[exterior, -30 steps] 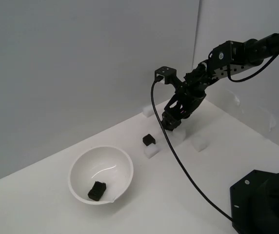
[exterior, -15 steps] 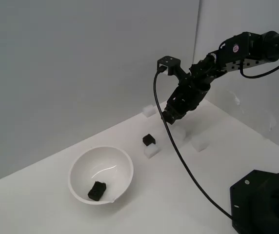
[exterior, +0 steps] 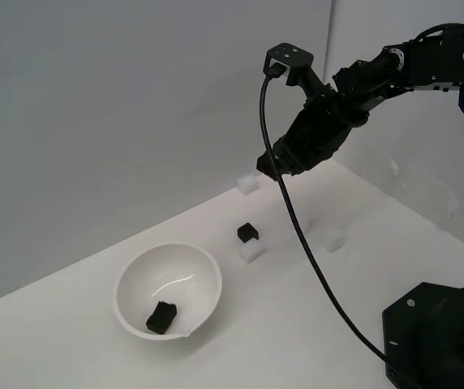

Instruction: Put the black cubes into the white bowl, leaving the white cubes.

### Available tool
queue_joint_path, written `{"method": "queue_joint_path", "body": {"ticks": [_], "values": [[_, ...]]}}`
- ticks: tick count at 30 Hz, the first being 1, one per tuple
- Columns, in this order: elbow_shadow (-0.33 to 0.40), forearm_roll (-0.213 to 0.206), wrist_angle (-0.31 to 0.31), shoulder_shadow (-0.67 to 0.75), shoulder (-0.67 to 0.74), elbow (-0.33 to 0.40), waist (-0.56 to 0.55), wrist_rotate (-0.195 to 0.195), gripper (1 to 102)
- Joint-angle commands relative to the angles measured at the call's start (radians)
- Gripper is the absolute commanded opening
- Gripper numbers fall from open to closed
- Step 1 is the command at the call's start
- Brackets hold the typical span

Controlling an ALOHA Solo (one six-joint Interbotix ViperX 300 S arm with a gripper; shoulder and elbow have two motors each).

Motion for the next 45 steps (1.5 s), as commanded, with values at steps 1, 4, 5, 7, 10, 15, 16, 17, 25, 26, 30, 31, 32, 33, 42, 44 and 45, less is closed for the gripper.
{"method": "queue_joint_path", "body": {"ticks": [1, 4, 5, 7, 10, 15, 16, 17, 25, 26, 30, 31, 32, 33, 42, 44, 45], "values": [[-0.017, -0.012, 0.014, 0.054, 0.051, -0.011, -0.048, -0.011, 3], [-0.025, -0.012, 0.021, 0.083, 0.078, -0.017, -0.095, -0.038, 3], [-0.028, -0.012, 0.023, 0.091, 0.087, -0.021, -0.112, -0.048, 3], [-0.035, -0.012, 0.025, 0.107, 0.106, -0.029, -0.144, -0.063, 3], [-0.054, -0.012, 0.025, 0.121, 0.118, -0.046, -0.187, -0.091, 3], [-0.08, -0.012, 0.026, 0.117, 0.114, -0.072, -0.255, -0.115, 3], [-0.084, -0.012, 0.025, 0.114, 0.112, -0.077, -0.268, -0.12, 3], [-0.089, -0.012, 0.025, 0.109, 0.109, -0.08, -0.284, -0.124, 3], [-0.121, -0.012, 0.026, 0.06, 0.058, -0.112, -0.396, -0.155, 3], [-0.124, -0.012, 0.026, 0.054, 0.052, -0.115, -0.411, -0.155, 3], [-0.143, -0.018, 0.021, 0.023, 0.02, -0.135, -0.46, -0.155, 3], [-0.147, -0.023, 0.021, 0.012, 0.011, -0.138, -0.469, -0.155, 3], [-0.15, -0.029, 0.021, 0.003, 0.0, -0.141, -0.479, -0.155, 3], [-0.152, -0.035, 0.02, -0.006, -0.009, -0.143, -0.483, -0.155, 3], [-0.15, -0.114, 0.005, -0.046, -0.049, -0.143, -0.489, -0.155, 40], [-0.15, -0.126, 0.005, -0.052, -0.054, -0.141, -0.497, -0.155, 42], [-0.15, -0.129, 0.005, -0.055, -0.057, -0.143, -0.503, -0.155, 44]]}}
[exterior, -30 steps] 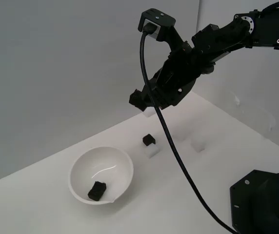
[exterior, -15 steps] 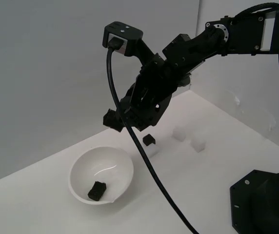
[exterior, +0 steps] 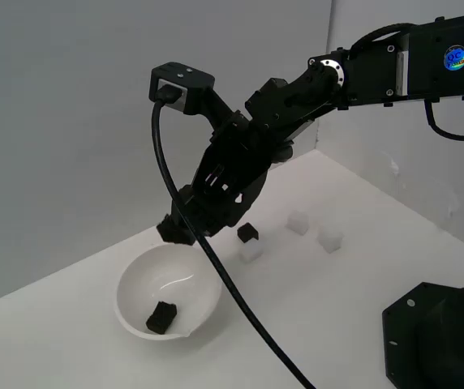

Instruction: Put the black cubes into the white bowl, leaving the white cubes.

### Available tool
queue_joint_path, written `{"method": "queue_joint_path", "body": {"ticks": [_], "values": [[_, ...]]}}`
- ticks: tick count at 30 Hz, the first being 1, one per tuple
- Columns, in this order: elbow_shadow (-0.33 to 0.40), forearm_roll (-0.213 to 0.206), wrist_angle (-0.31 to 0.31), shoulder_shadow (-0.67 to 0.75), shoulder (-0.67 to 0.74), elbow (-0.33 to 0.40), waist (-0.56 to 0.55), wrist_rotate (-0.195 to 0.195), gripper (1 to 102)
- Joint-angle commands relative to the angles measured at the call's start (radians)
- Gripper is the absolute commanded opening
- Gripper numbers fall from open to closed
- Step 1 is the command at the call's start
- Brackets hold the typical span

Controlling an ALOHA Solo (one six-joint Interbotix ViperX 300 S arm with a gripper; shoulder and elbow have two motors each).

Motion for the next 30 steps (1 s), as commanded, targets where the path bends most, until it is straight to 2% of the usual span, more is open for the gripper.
{"method": "queue_joint_path", "body": {"ticks": [1, 4, 5, 6, 19, 30], "values": [[-0.032, -0.031, -0.002, 0.012, 0.003, -0.025, -0.026, 0.006, 51], [-0.029, -0.048, -0.011, 0.003, -0.006, -0.023, -0.034, 0.006, 84], [-0.031, -0.054, -0.011, -0.002, -0.011, -0.025, -0.034, 0.006, 92], [-0.031, -0.057, -0.011, -0.005, -0.014, -0.025, -0.034, 0.006, 96], [-0.026, -0.041, -0.011, 0.002, -0.008, -0.02, 0.012, 0.015, 96], [0.031, -0.008, -0.006, 0.014, 0.005, 0.037, 0.186, 0.029, 96]]}}
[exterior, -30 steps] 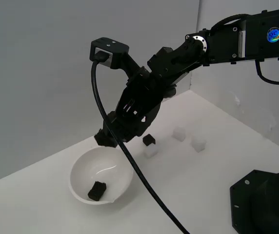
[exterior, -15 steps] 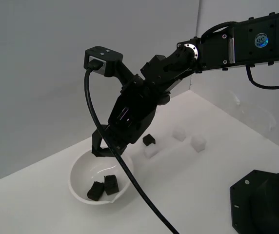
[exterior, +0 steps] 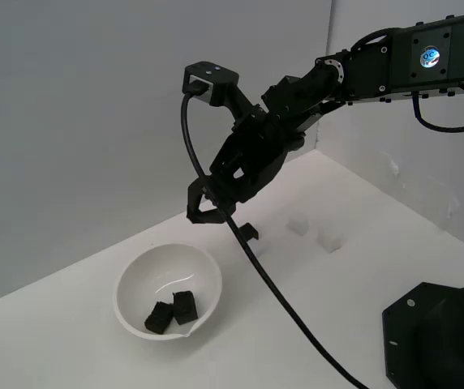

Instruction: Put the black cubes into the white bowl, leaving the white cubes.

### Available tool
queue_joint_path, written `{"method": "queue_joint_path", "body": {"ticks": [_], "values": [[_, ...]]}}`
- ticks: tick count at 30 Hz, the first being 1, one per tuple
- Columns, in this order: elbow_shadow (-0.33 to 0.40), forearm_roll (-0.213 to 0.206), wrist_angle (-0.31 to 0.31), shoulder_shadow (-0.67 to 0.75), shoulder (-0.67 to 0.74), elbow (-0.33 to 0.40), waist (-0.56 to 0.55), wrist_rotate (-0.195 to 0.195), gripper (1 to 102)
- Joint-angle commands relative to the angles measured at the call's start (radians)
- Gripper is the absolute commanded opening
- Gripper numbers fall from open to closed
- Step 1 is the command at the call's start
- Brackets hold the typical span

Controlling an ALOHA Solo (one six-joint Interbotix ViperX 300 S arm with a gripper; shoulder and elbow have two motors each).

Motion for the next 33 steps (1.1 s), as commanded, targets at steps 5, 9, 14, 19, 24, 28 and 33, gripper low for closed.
{"method": "queue_joint_path", "body": {"ticks": [5, 9, 14, 19, 24, 28, 33], "values": [[0.034, -0.012, -0.002, 0.032, 0.025, 0.035, 0.104, 0.021, 96], [0.046, -0.012, -0.012, 0.018, 0.014, 0.049, 0.13, 0.035, 96], [0.066, -0.012, -0.075, -0.015, -0.021, 0.069, 0.13, 0.035, 96], [0.095, -0.012, -0.143, -0.051, -0.057, 0.098, 0.13, 0.037, 96], [0.121, -0.012, -0.189, -0.072, -0.078, 0.123, 0.13, 0.037, 96], [0.126, -0.012, -0.19, -0.114, -0.12, 0.127, 0.129, 0.037, 96], [0.126, -0.012, -0.192, -0.161, -0.169, 0.127, 0.13, 0.037, 96]]}}
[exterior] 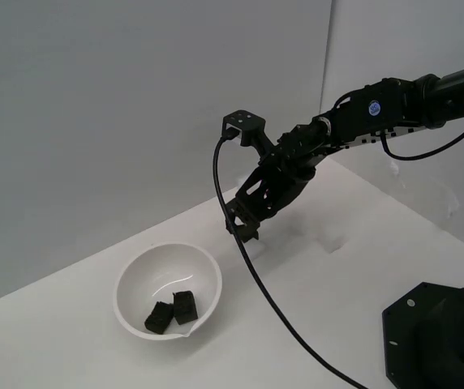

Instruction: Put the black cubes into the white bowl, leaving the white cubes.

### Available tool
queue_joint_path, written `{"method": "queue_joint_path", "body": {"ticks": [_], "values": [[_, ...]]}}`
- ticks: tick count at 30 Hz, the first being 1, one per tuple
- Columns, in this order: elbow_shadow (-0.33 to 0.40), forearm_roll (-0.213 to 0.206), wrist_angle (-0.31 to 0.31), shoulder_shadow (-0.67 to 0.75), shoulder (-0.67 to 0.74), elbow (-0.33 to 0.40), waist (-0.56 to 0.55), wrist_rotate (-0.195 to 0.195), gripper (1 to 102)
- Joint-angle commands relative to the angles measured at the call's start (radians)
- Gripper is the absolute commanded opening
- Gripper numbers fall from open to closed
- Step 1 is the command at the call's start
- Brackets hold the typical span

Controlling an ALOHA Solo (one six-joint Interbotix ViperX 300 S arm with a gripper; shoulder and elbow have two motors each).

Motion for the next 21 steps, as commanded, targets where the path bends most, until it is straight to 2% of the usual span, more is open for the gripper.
{"method": "queue_joint_path", "body": {"ticks": [1, 12, 16, 21], "values": [[-0.002, -0.014, -0.005, 0.009, 0.003, 0.003, -0.005, 0.003, 96], [-0.003, -0.014, -0.044, -0.063, -0.066, 0.002, -0.003, 0.005, 96], [-0.003, -0.012, -0.049, -0.1, -0.104, 0.002, -0.003, 0.031, 96], [-0.005, -0.012, -0.057, -0.127, -0.133, 0.0, -0.003, 0.037, 96]]}}
